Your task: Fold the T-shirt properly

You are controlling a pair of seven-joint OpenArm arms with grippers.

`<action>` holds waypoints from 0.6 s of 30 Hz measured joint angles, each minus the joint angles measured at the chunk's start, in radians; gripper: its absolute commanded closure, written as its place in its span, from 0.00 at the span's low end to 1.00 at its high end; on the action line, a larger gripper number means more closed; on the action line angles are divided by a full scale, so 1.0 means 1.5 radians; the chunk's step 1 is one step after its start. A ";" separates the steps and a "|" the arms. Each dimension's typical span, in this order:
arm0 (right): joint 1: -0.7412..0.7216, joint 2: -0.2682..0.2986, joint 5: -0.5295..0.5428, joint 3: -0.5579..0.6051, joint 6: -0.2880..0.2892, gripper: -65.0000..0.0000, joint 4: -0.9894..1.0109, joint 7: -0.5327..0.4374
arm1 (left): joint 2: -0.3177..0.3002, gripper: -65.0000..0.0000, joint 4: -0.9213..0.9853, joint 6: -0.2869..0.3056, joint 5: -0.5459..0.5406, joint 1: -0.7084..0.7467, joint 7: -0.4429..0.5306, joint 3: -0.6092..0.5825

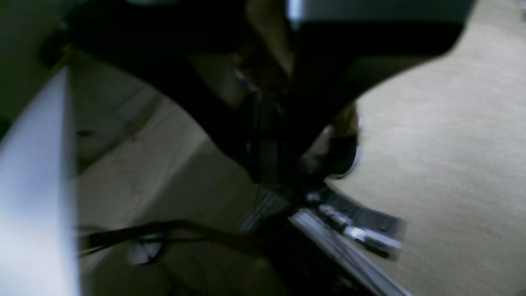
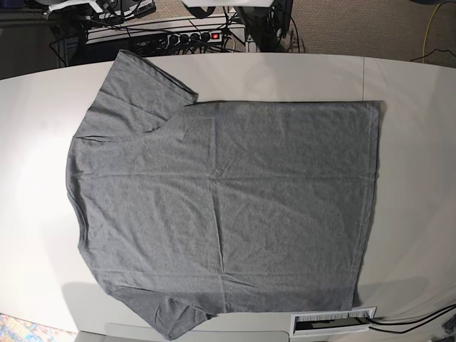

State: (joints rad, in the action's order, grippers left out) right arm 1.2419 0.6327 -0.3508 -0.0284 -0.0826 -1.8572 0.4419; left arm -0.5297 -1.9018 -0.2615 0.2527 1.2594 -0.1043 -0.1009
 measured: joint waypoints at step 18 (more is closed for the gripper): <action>0.016 0.027 -0.185 -0.008 -0.075 1.00 -0.202 0.077 | -0.058 1.00 -0.263 -0.025 0.233 -0.006 -0.130 0.051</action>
State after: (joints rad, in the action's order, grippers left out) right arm 1.2663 0.6735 -0.6277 -0.0402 -0.1955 -2.1605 0.5568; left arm -0.6163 -2.2959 -0.2996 0.6018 1.2510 -0.3000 -0.0250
